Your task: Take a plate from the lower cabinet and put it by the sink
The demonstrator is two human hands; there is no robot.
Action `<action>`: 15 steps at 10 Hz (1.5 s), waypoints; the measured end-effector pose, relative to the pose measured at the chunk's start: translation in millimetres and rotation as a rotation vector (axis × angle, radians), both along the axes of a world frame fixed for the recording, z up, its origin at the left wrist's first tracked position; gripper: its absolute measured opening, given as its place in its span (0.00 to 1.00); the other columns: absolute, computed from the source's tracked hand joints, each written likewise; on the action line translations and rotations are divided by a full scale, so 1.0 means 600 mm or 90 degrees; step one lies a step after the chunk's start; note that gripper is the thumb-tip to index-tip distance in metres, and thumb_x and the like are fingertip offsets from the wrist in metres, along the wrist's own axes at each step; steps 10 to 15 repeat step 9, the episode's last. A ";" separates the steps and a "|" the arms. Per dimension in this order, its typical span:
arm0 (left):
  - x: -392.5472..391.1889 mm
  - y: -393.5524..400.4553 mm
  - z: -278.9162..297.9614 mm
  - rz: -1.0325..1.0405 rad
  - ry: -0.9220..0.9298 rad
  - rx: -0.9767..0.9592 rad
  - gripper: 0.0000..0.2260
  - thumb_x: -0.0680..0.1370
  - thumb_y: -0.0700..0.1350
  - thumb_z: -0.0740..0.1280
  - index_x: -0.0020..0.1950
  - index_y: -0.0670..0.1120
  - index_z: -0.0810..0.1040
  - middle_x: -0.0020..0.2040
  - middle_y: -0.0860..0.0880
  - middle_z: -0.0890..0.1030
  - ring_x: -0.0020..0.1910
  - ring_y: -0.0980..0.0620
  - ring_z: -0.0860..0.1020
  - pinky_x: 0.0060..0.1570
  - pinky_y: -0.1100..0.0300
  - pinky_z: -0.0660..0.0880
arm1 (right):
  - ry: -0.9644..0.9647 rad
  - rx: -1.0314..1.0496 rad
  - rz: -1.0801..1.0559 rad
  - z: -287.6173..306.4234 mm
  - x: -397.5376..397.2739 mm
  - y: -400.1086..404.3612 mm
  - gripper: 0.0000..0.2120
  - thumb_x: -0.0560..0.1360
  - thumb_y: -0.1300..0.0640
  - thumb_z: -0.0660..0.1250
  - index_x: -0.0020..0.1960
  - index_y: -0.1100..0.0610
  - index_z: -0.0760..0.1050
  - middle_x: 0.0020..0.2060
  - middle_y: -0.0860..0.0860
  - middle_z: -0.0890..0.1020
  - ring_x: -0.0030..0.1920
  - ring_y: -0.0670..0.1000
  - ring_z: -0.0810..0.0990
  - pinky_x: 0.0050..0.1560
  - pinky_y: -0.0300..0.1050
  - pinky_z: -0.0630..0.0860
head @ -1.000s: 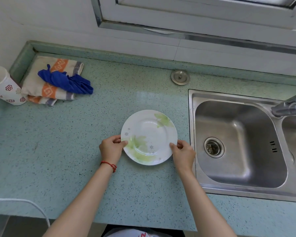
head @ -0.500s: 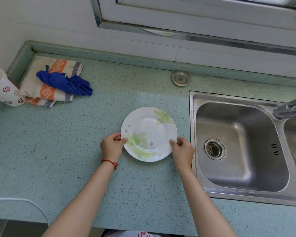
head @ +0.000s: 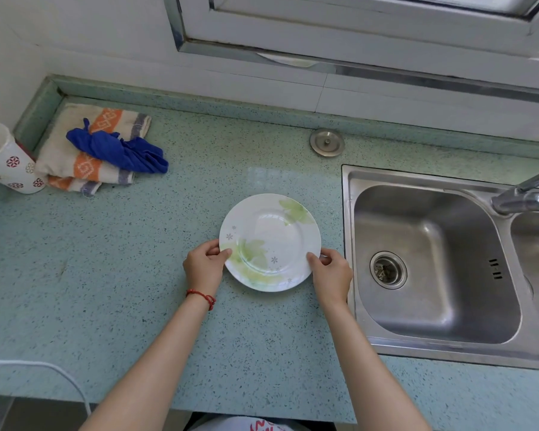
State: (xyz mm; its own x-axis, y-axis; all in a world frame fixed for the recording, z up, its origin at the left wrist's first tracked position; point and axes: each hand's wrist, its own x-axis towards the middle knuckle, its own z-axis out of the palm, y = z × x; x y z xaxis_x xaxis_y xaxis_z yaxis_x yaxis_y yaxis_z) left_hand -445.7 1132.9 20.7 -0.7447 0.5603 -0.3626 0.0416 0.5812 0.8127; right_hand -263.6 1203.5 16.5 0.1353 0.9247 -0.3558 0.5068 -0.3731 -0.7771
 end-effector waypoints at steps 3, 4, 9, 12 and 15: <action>0.001 -0.029 0.001 -0.051 0.034 0.021 0.12 0.72 0.38 0.68 0.55 0.40 0.78 0.38 0.45 0.80 0.40 0.42 0.80 0.50 0.49 0.79 | -0.024 0.020 0.017 0.005 0.016 -0.020 0.13 0.73 0.58 0.64 0.56 0.60 0.77 0.42 0.51 0.80 0.46 0.51 0.78 0.46 0.40 0.69; 0.008 -0.037 0.000 -0.075 0.071 0.030 0.12 0.73 0.39 0.67 0.55 0.38 0.78 0.42 0.43 0.80 0.39 0.48 0.77 0.46 0.57 0.75 | -0.049 0.034 0.055 0.006 0.022 -0.031 0.13 0.74 0.56 0.63 0.58 0.59 0.76 0.49 0.54 0.82 0.50 0.53 0.78 0.52 0.48 0.75; 0.086 -0.131 0.017 -0.305 0.310 -0.004 0.17 0.76 0.44 0.63 0.64 0.39 0.71 0.62 0.40 0.77 0.61 0.43 0.73 0.61 0.49 0.69 | -0.203 0.131 0.314 0.044 0.093 -0.117 0.19 0.78 0.54 0.58 0.67 0.59 0.67 0.66 0.54 0.72 0.66 0.53 0.69 0.63 0.49 0.67; 0.086 -0.131 0.017 -0.305 0.310 -0.004 0.17 0.76 0.44 0.63 0.64 0.39 0.71 0.62 0.40 0.77 0.61 0.43 0.73 0.61 0.49 0.69 | -0.203 0.131 0.314 0.044 0.093 -0.117 0.19 0.78 0.54 0.58 0.67 0.59 0.67 0.66 0.54 0.72 0.66 0.53 0.69 0.63 0.49 0.67; 0.086 -0.131 0.017 -0.305 0.310 -0.004 0.17 0.76 0.44 0.63 0.64 0.39 0.71 0.62 0.40 0.77 0.61 0.43 0.73 0.61 0.49 0.69 | -0.203 0.131 0.314 0.044 0.093 -0.117 0.19 0.78 0.54 0.58 0.67 0.59 0.67 0.66 0.54 0.72 0.66 0.53 0.69 0.63 0.49 0.67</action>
